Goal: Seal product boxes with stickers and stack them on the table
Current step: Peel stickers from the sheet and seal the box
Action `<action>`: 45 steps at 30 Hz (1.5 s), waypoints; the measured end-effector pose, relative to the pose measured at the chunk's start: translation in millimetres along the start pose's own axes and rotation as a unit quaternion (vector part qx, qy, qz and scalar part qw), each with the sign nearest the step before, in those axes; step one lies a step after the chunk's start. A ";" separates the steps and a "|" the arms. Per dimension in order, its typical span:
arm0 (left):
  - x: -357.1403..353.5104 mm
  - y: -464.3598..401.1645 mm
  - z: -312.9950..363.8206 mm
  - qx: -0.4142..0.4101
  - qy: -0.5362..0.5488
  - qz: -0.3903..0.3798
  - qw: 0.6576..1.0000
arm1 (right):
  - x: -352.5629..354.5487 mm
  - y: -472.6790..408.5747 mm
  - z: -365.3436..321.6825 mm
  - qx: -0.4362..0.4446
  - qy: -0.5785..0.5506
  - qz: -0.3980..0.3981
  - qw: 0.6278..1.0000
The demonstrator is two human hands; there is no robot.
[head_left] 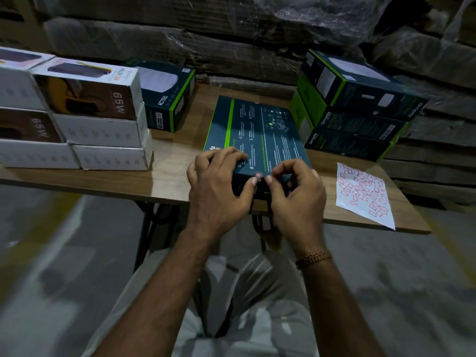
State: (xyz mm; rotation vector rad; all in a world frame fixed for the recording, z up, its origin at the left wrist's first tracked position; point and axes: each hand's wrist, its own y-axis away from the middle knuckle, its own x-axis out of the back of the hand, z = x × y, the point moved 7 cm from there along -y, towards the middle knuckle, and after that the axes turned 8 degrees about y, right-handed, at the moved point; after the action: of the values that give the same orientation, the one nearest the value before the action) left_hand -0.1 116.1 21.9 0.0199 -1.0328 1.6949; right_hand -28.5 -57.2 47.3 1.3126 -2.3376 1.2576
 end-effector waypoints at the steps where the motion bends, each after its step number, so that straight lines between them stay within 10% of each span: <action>1: -0.3 -0.1 -0.1 0.000 0.000 -0.001 1.000 | 1.1 1.4 -0.7 0.029 0.010 -0.001 1.000; 9: -0.5 0.8 0.0 -0.005 -0.005 -0.002 1.000 | -1.3 7.9 -4.9 0.191 0.115 -0.021 0.975; 45: -1.0 1.6 -2.1 -0.011 -0.009 -0.011 1.000 | -10.5 0.9 -6.4 0.179 0.125 -0.011 0.976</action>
State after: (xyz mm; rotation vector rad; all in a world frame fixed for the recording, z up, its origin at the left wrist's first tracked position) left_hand 0.0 116.6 19.1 0.0320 -1.0608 1.6663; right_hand -24.5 -45.8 45.3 1.1829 -1.9817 1.7843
